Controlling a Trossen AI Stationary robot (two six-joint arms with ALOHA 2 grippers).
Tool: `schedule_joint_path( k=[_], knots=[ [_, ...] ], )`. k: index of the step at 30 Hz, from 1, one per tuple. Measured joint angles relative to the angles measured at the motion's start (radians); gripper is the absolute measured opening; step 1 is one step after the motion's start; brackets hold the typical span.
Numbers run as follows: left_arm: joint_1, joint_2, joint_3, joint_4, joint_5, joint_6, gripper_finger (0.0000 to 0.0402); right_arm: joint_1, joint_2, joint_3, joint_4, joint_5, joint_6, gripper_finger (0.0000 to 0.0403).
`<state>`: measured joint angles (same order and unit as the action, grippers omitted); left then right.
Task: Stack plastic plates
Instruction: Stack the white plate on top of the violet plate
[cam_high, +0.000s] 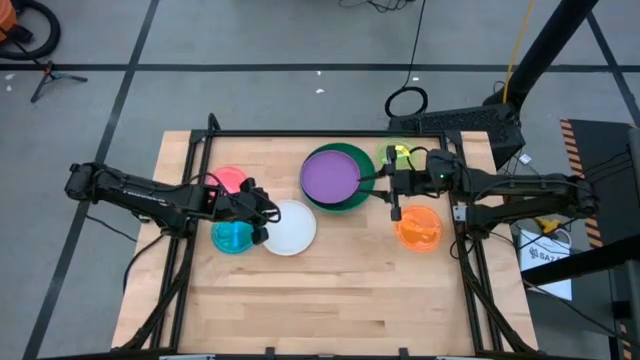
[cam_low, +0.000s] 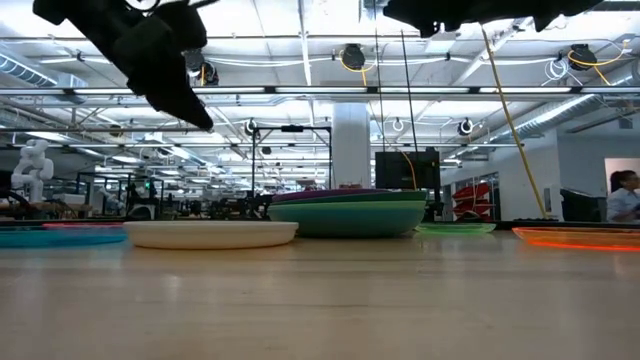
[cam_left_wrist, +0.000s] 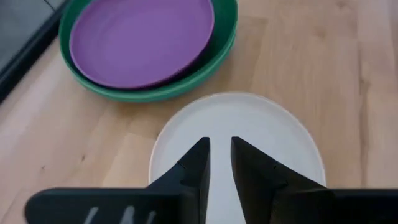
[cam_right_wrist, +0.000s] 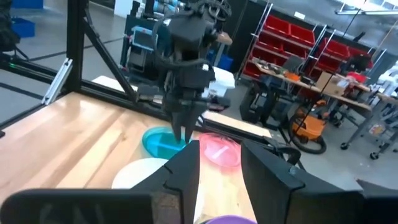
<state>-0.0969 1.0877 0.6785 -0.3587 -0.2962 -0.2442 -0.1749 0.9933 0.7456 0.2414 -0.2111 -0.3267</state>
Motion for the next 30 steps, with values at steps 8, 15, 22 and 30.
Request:
schedule_joint_path(
  k=[8,15,22,30],
  knots=[
    [0.027,0.128,0.000,0.001,-0.081,0.000,0.0177,0.000,-0.030,0.001,-0.048,0.000,-0.004,0.0110],
    [0.096,0.216,0.000,0.009,-0.059,0.093,0.0206,0.000,-0.030,0.001,-0.050,0.000,-0.004,0.0110],
    [0.200,0.258,0.000,0.034,0.038,0.180,0.0207,0.000,-0.030,0.001,-0.052,0.000,-0.006,0.0110],
    [0.295,0.293,0.002,0.116,0.159,0.260,0.0207,0.000,-0.030,0.001,-0.053,0.000,-0.007,0.0110]
  ],
)
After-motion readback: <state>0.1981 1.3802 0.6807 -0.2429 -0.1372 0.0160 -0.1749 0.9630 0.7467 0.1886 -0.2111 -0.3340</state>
